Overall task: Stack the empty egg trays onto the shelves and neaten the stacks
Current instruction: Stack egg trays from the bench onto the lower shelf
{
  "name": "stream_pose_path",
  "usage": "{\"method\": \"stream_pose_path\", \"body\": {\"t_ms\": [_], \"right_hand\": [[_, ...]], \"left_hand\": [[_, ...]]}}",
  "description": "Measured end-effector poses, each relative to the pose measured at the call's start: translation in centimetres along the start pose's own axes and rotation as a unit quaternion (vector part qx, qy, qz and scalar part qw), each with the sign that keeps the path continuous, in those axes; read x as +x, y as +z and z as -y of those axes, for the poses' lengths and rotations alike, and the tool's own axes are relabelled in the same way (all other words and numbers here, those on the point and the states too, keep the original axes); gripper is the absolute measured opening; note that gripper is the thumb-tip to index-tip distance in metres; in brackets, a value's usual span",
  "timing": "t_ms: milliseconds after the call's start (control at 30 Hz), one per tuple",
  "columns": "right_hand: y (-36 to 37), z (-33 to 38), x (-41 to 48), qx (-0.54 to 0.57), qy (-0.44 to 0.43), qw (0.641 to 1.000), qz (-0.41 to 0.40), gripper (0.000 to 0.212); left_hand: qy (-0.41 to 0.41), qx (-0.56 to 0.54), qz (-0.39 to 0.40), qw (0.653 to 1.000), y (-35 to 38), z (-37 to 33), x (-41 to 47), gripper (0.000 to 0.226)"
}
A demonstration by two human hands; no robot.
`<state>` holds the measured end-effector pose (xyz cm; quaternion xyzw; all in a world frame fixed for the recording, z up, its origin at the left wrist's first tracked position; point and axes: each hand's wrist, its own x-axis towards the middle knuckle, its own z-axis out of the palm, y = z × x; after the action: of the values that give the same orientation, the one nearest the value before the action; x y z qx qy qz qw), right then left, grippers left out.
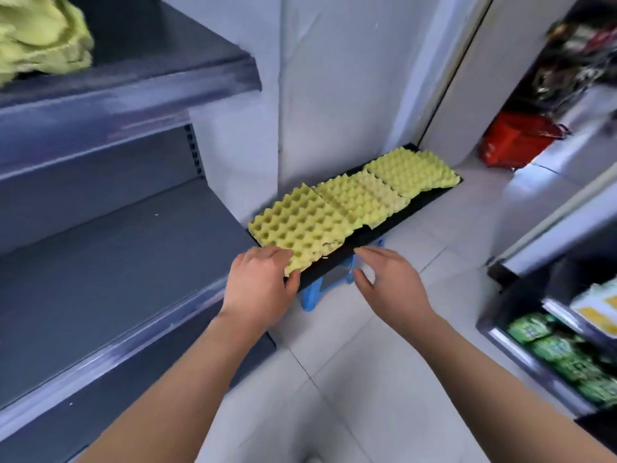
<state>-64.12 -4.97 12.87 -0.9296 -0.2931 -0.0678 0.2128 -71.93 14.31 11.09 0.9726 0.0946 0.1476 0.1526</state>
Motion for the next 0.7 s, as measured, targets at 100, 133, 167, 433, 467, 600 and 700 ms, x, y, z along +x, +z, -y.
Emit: {"method": "stream_pose_path", "body": {"t_ms": [100, 133, 167, 433, 467, 600, 700], "right_hand": [[0.2, -4.5, 2.6, 0.000, 0.026, 1.000, 0.018, 0.025], [0.4, -5.9, 3.6, 0.000, 0.035, 0.999, 0.025, 0.026], [0.8, -7.2, 4.6, 0.000, 0.039, 0.999, 0.032, 0.027], [5.5, -16.2, 16.1, -0.011, 0.047, 0.995, 0.088, 0.030], [6.3, -17.1, 17.7, -0.008, 0.048, 0.995, 0.092, 0.028], [9.7, -20.4, 23.3, -0.004, 0.040, 0.991, 0.126, 0.030], [12.8, -22.4, 27.0, 0.006, 0.028, 0.986, 0.163, 0.038]], "left_hand": [[-0.011, -0.004, 0.027, 1.000, 3.5, -2.1, 3.5, 0.017], [-0.015, -0.003, 0.035, 0.999, 4.6, -2.5, 4.7, 0.017], [-0.021, -0.004, 0.042, 0.999, 5.7, -2.7, 5.8, 0.018], [-0.094, -0.003, 0.096, 0.991, 14.7, -1.9, 16.5, 0.034], [-0.107, -0.002, 0.110, 0.988, 15.8, -1.6, 17.9, 0.036], [-0.170, -0.005, 0.160, 0.972, 19.9, -0.1, 22.8, 0.043], [-0.225, -0.015, 0.182, 0.957, 22.9, 1.4, 25.3, 0.042]]}}
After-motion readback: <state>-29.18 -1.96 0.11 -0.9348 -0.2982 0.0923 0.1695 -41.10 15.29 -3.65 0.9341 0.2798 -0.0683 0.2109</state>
